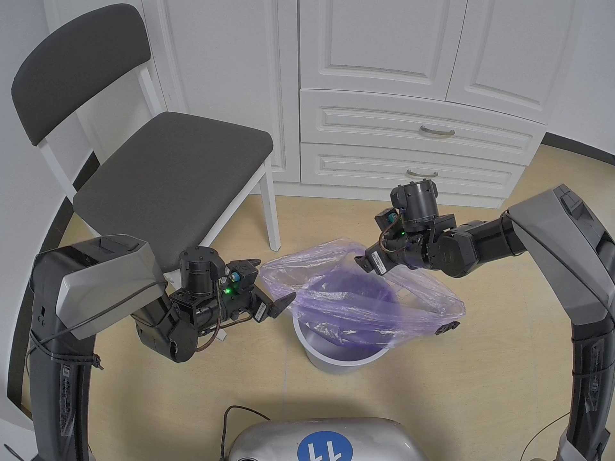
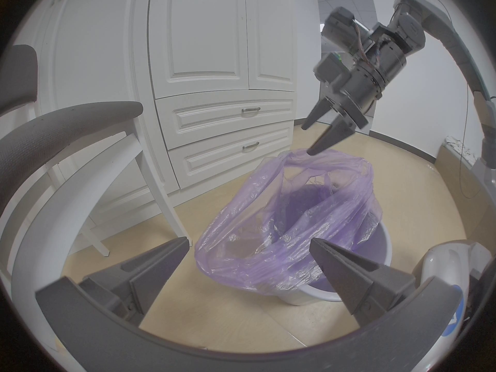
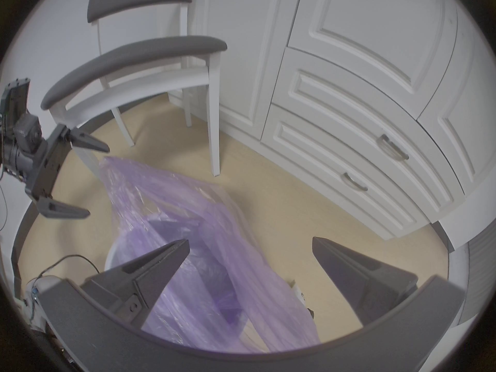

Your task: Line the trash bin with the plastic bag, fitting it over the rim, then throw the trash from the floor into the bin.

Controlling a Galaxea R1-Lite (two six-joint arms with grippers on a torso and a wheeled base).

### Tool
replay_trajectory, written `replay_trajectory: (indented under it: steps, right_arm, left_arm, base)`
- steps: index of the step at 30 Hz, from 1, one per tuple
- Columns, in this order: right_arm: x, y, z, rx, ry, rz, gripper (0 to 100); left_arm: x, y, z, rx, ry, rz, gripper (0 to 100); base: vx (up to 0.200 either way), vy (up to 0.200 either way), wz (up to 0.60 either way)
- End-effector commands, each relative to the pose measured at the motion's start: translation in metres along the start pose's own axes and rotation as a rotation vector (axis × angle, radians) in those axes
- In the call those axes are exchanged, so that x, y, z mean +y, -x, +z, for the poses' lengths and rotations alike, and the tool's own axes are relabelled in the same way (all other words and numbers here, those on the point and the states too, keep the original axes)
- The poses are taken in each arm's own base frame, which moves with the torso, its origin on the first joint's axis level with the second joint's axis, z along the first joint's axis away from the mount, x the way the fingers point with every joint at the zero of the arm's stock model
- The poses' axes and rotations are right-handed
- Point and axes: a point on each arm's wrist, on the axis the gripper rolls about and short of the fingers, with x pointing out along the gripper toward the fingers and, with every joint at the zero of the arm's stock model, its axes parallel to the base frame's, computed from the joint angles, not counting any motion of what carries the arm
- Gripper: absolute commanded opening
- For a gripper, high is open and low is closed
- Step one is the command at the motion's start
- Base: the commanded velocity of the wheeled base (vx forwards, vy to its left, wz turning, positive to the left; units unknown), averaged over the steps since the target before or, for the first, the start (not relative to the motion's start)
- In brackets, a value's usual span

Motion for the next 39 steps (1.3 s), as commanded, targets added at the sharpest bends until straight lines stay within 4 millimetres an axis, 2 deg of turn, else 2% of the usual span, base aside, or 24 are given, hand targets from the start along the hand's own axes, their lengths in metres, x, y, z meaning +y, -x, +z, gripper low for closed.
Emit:
replay_trajectory:
  steps: [1, 5, 6, 11, 15, 21, 25, 34, 35, 39]
  right_arm:
    - [0.046, 0.045, -0.030, 0.109, 0.101, 0.141, 100]
    - [0.056, 0.042, -0.047, 0.131, 0.174, 0.164, 100]
    - [0.062, 0.036, -0.059, 0.153, 0.216, 0.177, 100]
    - [0.075, 0.023, -0.088, 0.208, 0.331, 0.230, 100]
    - [0.082, 0.008, -0.101, 0.230, 0.360, 0.260, 100]
    - [0.080, -0.016, -0.100, 0.194, 0.335, 0.229, 100]
    - [0.072, -0.032, -0.094, 0.151, 0.309, 0.188, 100]
    - [0.065, -0.045, -0.088, 0.121, 0.294, 0.160, 100]
    - [0.064, -0.046, -0.086, 0.113, 0.288, 0.157, 0]
    - [0.059, -0.036, -0.072, 0.087, 0.259, 0.147, 0]
  left_arm:
    - [-0.002, 0.002, 0.000, -0.001, -0.008, -0.004, 100]
    - [-0.015, 0.005, -0.001, -0.012, -0.031, -0.024, 100]
    - [-0.020, 0.006, -0.002, -0.015, -0.044, -0.032, 100]
    - [-0.024, 0.008, -0.004, -0.007, -0.055, -0.042, 100]
    - [-0.025, 0.007, -0.007, -0.002, -0.054, -0.045, 100]
    - [-0.025, 0.007, -0.005, -0.006, -0.055, -0.044, 100]
    - [-0.025, 0.007, -0.005, -0.006, -0.055, -0.044, 100]
    - [-0.025, 0.006, -0.006, -0.003, -0.055, -0.045, 100]
    - [-0.025, 0.006, -0.006, -0.003, -0.055, -0.045, 100]
    - [-0.025, 0.007, -0.005, -0.008, -0.056, -0.043, 100]
  base:
    - [0.000, 0.000, 0.00]
    - [0.000, 0.000, 0.00]
    - [0.000, 0.000, 0.00]
    - [0.000, 0.000, 0.00]
    - [0.000, 0.000, 0.00]
    - [0.000, 0.000, 0.00]
    - [0.000, 0.000, 0.00]
    - [0.000, 0.000, 0.00]
    - [0.000, 0.000, 0.00]
    - [0.000, 0.000, 0.00]
